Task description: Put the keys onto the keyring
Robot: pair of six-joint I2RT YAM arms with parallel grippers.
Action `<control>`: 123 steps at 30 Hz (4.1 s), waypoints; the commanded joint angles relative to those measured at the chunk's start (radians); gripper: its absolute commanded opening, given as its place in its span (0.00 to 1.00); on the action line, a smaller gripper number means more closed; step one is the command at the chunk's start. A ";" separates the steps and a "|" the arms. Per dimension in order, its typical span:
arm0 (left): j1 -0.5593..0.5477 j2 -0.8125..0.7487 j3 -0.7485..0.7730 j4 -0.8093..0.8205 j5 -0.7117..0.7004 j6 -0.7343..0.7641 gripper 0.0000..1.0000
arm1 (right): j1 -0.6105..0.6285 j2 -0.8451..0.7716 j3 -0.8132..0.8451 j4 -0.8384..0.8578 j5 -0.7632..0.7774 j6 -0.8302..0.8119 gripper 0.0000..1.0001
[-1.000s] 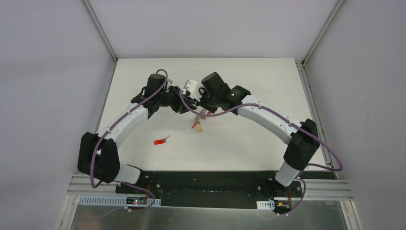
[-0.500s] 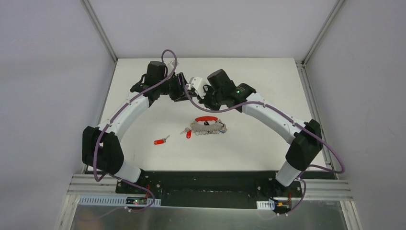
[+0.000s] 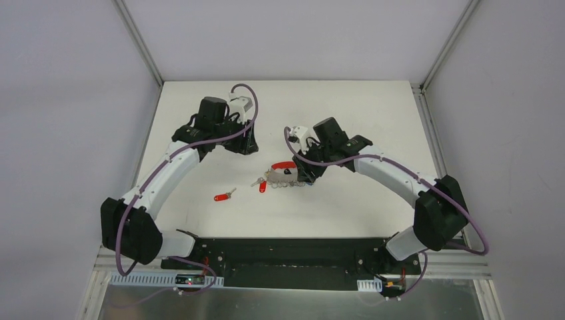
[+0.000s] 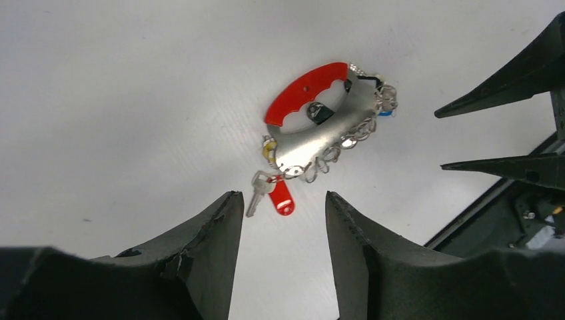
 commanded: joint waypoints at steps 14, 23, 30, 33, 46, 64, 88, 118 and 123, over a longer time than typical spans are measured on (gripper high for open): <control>-0.010 -0.217 -0.066 -0.182 -0.301 0.363 0.58 | 0.056 0.134 0.014 0.181 0.038 0.302 0.40; 0.002 -0.298 -0.102 -0.188 -0.379 0.379 0.60 | 0.121 0.190 0.044 0.177 0.163 0.269 0.40; 0.004 -0.295 -0.112 -0.173 -0.364 0.363 0.60 | 0.058 0.124 -0.019 0.155 0.176 0.245 0.40; 0.004 -0.288 -0.107 -0.174 -0.359 0.359 0.60 | 0.026 0.115 -0.036 0.136 0.143 0.237 0.40; 0.006 -0.284 -0.108 -0.172 -0.337 0.344 0.60 | 0.029 0.169 -0.074 0.126 0.118 0.208 0.40; 0.006 -0.291 -0.123 -0.161 -0.331 0.342 0.60 | 0.085 0.219 -0.112 0.201 0.284 0.144 0.40; 0.005 -0.286 -0.128 -0.158 -0.327 0.342 0.60 | 0.117 0.251 -0.099 0.297 0.477 0.132 0.29; 0.005 -0.291 -0.132 -0.158 -0.320 0.341 0.60 | 0.086 0.158 -0.108 0.313 0.418 0.083 0.01; 0.005 -0.288 -0.132 -0.154 -0.307 0.352 0.60 | 0.073 0.135 -0.106 0.300 0.351 0.082 0.00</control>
